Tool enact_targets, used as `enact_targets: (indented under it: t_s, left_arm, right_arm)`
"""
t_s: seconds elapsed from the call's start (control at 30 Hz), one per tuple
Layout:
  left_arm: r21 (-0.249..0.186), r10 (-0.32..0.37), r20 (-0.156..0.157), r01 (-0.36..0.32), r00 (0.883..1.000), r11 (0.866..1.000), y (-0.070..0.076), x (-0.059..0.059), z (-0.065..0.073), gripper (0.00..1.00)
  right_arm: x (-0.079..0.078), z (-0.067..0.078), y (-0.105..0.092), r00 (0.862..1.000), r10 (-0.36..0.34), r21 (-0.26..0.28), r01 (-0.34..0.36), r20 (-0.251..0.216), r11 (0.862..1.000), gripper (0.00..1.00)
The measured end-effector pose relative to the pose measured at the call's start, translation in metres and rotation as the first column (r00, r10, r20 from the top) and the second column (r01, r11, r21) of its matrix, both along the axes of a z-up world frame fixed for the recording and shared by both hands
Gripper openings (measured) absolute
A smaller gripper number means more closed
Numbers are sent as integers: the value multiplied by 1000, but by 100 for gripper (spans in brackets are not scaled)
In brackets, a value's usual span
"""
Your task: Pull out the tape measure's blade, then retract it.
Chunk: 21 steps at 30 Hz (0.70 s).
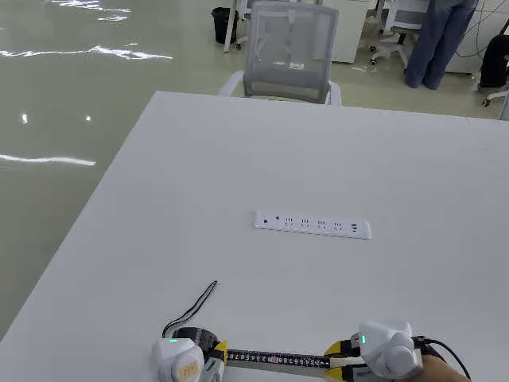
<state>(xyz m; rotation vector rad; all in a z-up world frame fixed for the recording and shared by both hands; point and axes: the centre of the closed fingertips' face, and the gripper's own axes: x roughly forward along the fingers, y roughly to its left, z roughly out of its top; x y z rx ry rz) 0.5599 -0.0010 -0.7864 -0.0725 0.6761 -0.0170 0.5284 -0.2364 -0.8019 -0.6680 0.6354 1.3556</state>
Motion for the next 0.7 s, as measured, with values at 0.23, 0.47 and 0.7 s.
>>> enact_targets:
  t_s: [0.23, 0.47, 0.7]
  left_arm:
    - [0, 0, 1, 0, 1000, 1000, 0, 0, 0, 62]
    - [-1, -2, 1, 2, 1000, 1000, 0, 0, 0, 62]
    - [-1, -4, 1, 4, 1000, 1000, 0, 0, 1, 62]
  right_arm:
    - [0, -1, 2, 1000, -2, -2, 2, -4, 1000, 13]
    - [1, -1, 5, 1000, -2, -1, 2, -7, 1000, 13]
    - [0, -1, 8, 1000, -3, -1, 3, -12, 1000, 13]
